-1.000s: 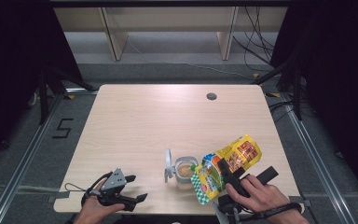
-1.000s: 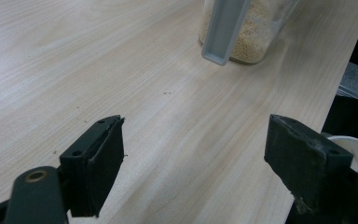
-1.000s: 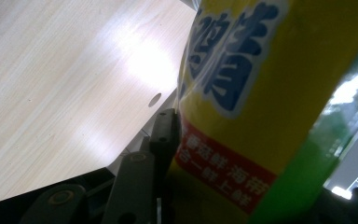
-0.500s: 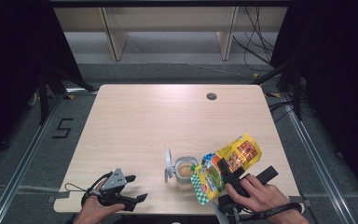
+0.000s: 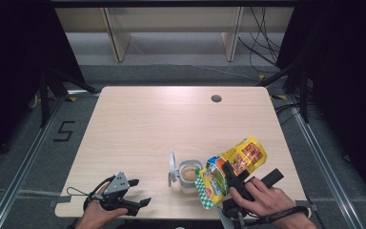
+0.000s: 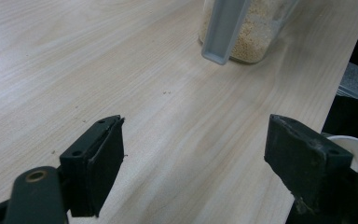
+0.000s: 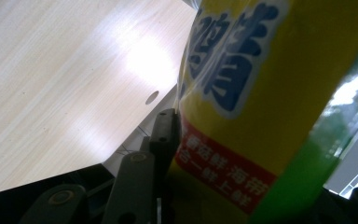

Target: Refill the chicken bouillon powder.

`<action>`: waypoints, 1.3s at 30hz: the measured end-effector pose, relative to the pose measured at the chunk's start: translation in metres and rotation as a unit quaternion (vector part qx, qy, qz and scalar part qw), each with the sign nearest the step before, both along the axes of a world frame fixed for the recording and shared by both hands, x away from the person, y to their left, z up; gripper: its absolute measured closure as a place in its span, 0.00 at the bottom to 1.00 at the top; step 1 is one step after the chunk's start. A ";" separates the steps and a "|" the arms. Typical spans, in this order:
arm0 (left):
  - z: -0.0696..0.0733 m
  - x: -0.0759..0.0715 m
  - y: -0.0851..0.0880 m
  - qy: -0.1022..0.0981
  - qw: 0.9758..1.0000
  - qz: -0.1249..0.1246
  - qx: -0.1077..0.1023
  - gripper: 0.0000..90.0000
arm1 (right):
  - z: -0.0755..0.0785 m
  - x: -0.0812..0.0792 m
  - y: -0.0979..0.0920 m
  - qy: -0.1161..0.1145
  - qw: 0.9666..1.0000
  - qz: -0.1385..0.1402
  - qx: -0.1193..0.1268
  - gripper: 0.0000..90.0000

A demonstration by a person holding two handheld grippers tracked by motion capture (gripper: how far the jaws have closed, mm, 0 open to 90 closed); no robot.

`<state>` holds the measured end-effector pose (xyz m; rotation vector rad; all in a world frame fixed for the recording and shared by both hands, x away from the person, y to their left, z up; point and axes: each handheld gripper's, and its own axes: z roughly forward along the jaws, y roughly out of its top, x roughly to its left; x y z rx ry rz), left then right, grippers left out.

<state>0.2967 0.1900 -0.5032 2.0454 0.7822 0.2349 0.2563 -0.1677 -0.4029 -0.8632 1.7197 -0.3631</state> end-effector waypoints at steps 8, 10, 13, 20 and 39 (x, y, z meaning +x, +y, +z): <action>0.000 0.000 0.000 0.000 1.000 0.000 0.001 0.21 | 0.000 0.000 0.002 0.005 1.000 0.000 -0.009 0.76; 0.000 0.000 0.001 -0.002 1.000 -0.001 0.007 0.21 | 0.000 -0.001 0.001 0.000 1.000 -0.001 -0.009 0.76; 0.000 0.001 0.001 -0.003 1.000 -0.002 0.007 0.21 | 0.000 -0.001 0.002 0.003 1.000 -0.002 -0.009 0.76; 0.000 0.000 0.000 -0.002 1.000 -0.001 0.007 0.21 | -0.002 0.000 0.002 0.003 1.000 0.002 -0.003 0.76; 0.001 0.001 0.002 -0.003 1.000 -0.003 0.014 0.21 | -0.003 0.000 -0.001 0.010 1.000 -0.003 0.001 0.76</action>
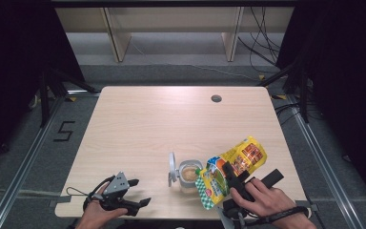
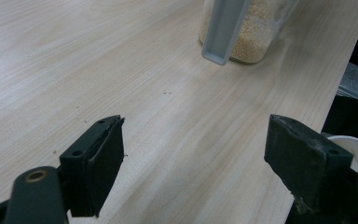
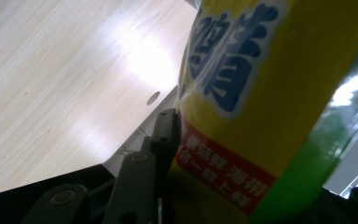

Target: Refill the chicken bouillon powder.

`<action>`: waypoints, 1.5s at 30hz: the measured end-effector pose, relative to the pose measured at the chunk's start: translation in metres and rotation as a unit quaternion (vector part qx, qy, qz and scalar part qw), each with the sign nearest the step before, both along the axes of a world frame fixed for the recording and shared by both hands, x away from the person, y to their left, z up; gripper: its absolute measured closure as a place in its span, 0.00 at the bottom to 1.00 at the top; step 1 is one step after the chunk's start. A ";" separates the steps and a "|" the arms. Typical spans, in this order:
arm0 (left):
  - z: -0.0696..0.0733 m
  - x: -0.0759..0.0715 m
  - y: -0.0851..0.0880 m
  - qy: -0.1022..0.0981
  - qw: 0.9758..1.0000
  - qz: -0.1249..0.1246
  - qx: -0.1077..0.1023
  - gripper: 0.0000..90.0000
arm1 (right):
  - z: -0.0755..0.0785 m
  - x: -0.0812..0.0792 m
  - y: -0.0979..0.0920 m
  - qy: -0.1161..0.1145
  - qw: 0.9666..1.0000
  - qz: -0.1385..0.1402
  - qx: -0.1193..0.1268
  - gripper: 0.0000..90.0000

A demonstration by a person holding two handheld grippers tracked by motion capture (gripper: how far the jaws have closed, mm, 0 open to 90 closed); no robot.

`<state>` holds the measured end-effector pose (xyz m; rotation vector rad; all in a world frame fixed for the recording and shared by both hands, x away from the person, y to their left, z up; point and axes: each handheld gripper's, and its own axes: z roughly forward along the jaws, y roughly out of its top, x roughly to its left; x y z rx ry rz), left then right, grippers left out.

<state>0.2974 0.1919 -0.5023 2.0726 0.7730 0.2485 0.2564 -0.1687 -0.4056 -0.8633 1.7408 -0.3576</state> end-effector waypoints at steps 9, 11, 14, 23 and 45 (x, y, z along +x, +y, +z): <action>-0.001 0.000 0.000 -0.003 1.000 0.000 -0.004 0.21 | 0.000 -0.001 0.001 -0.003 1.000 0.000 -0.014 0.77; 0.000 0.000 0.001 -0.010 1.000 -0.006 -0.004 0.21 | -0.001 0.000 0.001 -0.002 1.000 -0.001 -0.014 0.77; -0.001 -0.001 -0.002 0.000 1.000 0.004 -0.019 0.21 | -0.001 -0.001 0.001 -0.003 1.000 0.000 -0.017 0.77; -0.001 -0.002 -0.002 -0.001 1.000 0.005 -0.020 0.21 | -0.002 -0.001 0.002 -0.010 1.000 0.002 -0.017 0.77; -0.002 0.001 -0.001 -0.010 1.000 -0.004 -0.015 0.21 | -0.001 0.000 0.000 0.001 1.000 0.001 -0.004 0.79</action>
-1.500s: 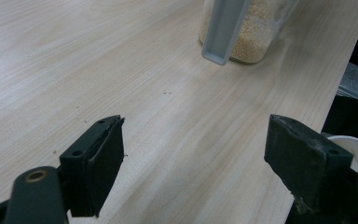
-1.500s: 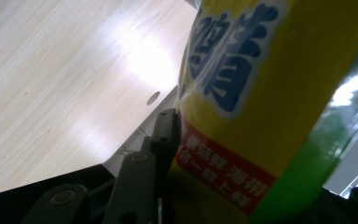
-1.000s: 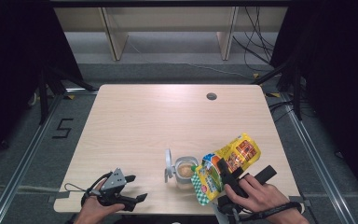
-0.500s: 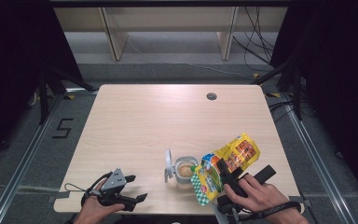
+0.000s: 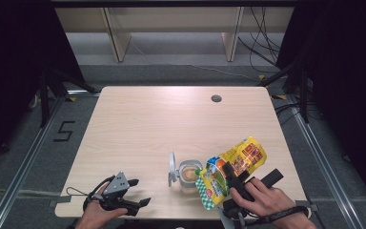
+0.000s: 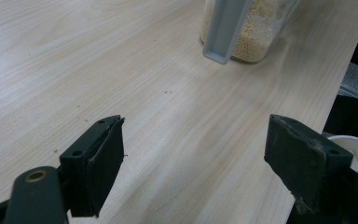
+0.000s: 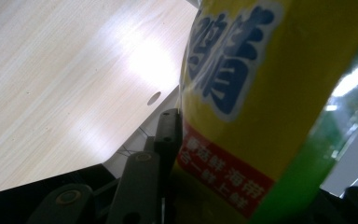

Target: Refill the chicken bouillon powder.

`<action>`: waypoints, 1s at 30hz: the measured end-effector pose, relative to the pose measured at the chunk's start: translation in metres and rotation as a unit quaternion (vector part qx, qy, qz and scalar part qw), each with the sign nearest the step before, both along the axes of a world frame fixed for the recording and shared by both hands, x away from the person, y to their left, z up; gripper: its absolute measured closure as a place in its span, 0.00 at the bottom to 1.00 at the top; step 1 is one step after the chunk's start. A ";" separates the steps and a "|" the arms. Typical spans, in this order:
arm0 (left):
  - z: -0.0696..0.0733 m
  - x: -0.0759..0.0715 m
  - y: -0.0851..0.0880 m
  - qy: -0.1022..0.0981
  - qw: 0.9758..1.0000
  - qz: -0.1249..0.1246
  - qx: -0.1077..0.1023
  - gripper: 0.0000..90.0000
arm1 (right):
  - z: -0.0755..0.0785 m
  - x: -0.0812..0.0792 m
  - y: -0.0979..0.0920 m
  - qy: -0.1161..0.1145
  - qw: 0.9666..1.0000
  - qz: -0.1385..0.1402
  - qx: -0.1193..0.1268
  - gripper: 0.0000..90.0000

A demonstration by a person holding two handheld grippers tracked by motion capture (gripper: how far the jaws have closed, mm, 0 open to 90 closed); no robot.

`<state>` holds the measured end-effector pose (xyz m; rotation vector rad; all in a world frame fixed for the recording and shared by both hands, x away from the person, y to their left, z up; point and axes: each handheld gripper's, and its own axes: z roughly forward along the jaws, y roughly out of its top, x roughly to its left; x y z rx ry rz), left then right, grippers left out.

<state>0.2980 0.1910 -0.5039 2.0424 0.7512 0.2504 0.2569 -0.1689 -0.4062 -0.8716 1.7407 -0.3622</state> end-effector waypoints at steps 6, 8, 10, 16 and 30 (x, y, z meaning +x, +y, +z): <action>0.000 0.000 0.000 0.000 1.000 0.001 -0.002 0.21 | 0.000 0.000 0.000 0.001 1.000 -0.003 0.004 0.79; 0.000 0.000 0.000 -0.001 1.000 0.000 -0.001 0.21 | 0.000 0.000 -0.001 0.001 1.000 -0.003 0.006 0.79; 0.000 0.000 0.000 -0.002 1.000 0.000 -0.001 0.21 | -0.001 0.001 -0.002 0.002 1.000 -0.002 0.016 0.79; 0.000 0.000 0.000 -0.003 1.000 0.000 -0.001 0.21 | -0.003 0.001 -0.004 0.005 1.000 -0.007 0.028 0.79; 0.001 -0.001 0.000 -0.002 1.000 0.001 0.004 0.21 | -0.008 0.000 -0.014 0.005 0.996 -0.016 0.083 0.79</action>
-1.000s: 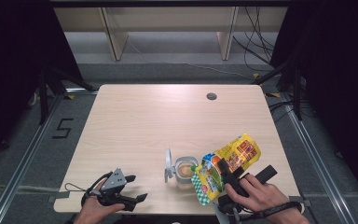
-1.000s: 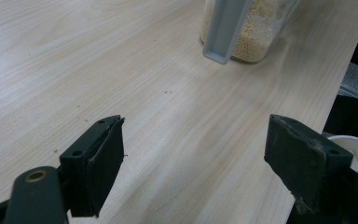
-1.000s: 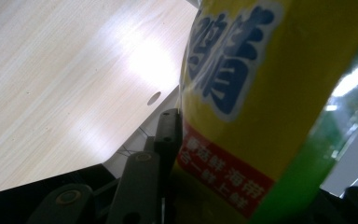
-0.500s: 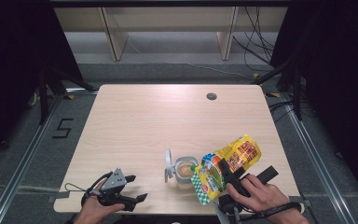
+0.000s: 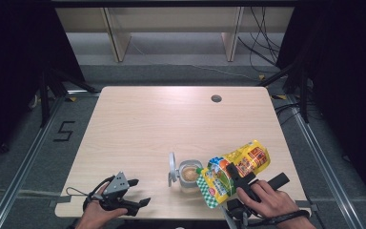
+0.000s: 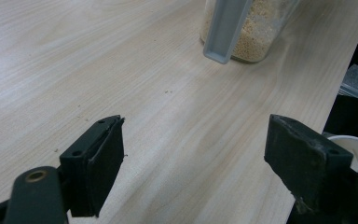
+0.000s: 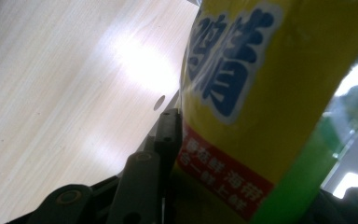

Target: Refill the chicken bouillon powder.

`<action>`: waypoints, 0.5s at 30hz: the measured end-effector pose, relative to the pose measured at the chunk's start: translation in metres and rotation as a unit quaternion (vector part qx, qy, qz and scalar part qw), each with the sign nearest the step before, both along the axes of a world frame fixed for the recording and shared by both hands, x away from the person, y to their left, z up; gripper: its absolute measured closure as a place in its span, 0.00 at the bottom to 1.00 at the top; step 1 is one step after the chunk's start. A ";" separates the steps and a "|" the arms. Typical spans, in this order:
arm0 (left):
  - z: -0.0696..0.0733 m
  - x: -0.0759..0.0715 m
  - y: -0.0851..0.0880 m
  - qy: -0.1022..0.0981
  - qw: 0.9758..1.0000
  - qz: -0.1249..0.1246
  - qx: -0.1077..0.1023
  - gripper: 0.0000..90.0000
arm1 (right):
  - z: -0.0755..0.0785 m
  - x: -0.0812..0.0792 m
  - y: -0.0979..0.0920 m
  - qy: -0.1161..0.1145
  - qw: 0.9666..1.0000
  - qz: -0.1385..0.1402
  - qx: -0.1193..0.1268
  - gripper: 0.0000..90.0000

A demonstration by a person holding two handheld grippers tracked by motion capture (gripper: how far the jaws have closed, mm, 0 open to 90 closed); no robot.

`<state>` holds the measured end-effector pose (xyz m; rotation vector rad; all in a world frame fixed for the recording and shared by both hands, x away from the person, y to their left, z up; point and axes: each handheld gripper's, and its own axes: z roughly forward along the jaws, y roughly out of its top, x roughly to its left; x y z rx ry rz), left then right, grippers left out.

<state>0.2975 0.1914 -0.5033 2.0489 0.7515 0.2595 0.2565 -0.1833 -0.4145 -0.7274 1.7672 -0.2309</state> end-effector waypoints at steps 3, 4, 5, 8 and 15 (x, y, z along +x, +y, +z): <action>0.000 0.000 0.000 0.000 1.000 0.000 0.000 0.21 | -0.002 0.000 -0.001 0.000 1.000 -0.003 0.007 0.79; 0.000 0.000 0.000 0.000 1.000 0.000 0.000 0.21 | -0.003 0.000 -0.001 0.003 1.000 -0.003 0.017 0.79; 0.000 0.000 0.000 0.001 1.000 -0.001 0.000 0.21 | -0.003 0.000 -0.001 0.000 1.000 0.001 0.020 0.79; 0.000 0.000 0.000 0.001 1.000 -0.002 0.001 0.21 | -0.006 0.000 -0.001 0.001 0.999 0.001 0.032 0.80; 0.000 0.000 0.001 0.001 1.000 -0.001 0.001 0.21 | -0.009 0.000 0.001 0.016 0.999 -0.002 0.037 0.81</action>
